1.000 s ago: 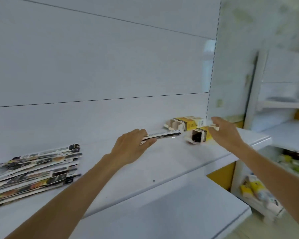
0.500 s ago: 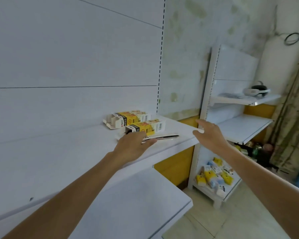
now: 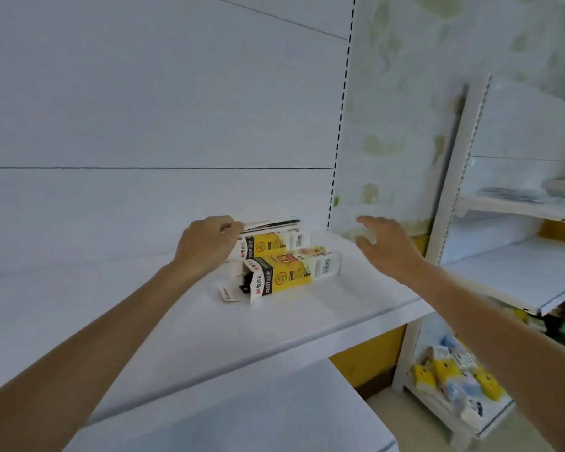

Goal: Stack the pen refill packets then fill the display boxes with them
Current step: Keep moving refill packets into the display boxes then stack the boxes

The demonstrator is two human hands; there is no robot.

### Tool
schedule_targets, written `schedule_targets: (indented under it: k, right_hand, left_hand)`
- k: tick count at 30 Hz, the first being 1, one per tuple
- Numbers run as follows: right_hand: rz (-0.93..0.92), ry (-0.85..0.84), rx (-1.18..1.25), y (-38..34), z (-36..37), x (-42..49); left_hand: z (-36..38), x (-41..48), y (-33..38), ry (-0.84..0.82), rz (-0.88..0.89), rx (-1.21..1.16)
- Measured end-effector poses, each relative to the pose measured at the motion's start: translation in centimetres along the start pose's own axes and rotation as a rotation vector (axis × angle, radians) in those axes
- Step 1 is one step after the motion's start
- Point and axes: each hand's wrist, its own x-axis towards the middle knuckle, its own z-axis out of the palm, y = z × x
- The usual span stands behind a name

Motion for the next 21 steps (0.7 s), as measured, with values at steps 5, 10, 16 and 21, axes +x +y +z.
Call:
schedule_targets:
  k: [5,10,16,21]
  right_hand:
    - [-0.098,-0.040,-0.047,-1.2,4.3,2.5]
    - [-0.260,-0.140,-0.003,-3.1,7.8,3.9]
    - [-0.335,-0.122,0.016,-2.4,9.1,5.2]
    - [-0.388,-0.070,0.018,-2.0,9.7,5.1]
  left_hand:
    - [-2.6,-2.4,-3.4,0.081,-0.123,0.085]
    - [-3.8,-5.8,-5.3,0.140,-0.312,0.211]
    - [-2.9,-7.3,-5.4,0.145,-0.492,0.247]
    - [-1.9,-7.4,-4.9,0.128,-0.518,0.267]
